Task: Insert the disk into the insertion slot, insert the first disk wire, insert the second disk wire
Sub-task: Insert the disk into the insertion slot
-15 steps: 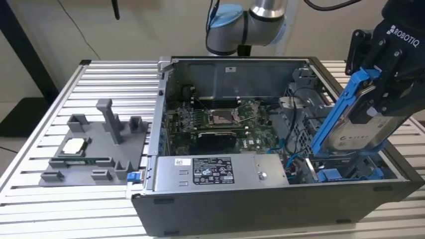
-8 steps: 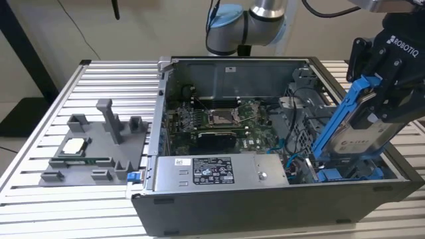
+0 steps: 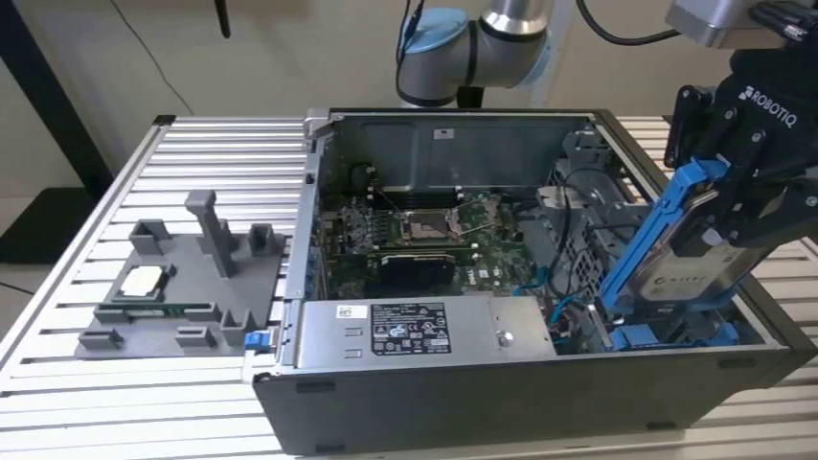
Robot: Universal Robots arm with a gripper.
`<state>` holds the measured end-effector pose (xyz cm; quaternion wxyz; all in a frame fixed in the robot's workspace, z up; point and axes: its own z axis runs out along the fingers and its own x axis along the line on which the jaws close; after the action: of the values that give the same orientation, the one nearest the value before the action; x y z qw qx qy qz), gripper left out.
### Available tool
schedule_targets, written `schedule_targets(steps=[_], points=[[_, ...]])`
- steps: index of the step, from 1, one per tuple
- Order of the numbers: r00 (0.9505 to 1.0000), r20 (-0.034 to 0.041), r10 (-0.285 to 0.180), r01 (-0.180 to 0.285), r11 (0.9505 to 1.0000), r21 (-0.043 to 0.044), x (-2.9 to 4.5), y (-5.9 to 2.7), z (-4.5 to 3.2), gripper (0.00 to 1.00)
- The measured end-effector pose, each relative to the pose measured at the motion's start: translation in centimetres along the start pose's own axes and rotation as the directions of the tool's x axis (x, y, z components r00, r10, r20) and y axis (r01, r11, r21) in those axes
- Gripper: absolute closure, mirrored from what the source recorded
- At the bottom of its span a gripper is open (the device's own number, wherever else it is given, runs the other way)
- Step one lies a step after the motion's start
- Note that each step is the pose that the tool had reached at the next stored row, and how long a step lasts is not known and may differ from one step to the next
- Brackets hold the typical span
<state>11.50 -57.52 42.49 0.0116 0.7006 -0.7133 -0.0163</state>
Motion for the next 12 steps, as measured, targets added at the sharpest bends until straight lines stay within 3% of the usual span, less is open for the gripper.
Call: schedule_targets(steps=[8,12], points=[[1.0000,0.0090,0.000,0.000,1.0000,-0.0001,-0.04,-0.33,1.06,0.67],[1.0000,0.0092,0.000,0.000,1.0000,-0.0003,-0.03,-0.50,1.27,0.67]])
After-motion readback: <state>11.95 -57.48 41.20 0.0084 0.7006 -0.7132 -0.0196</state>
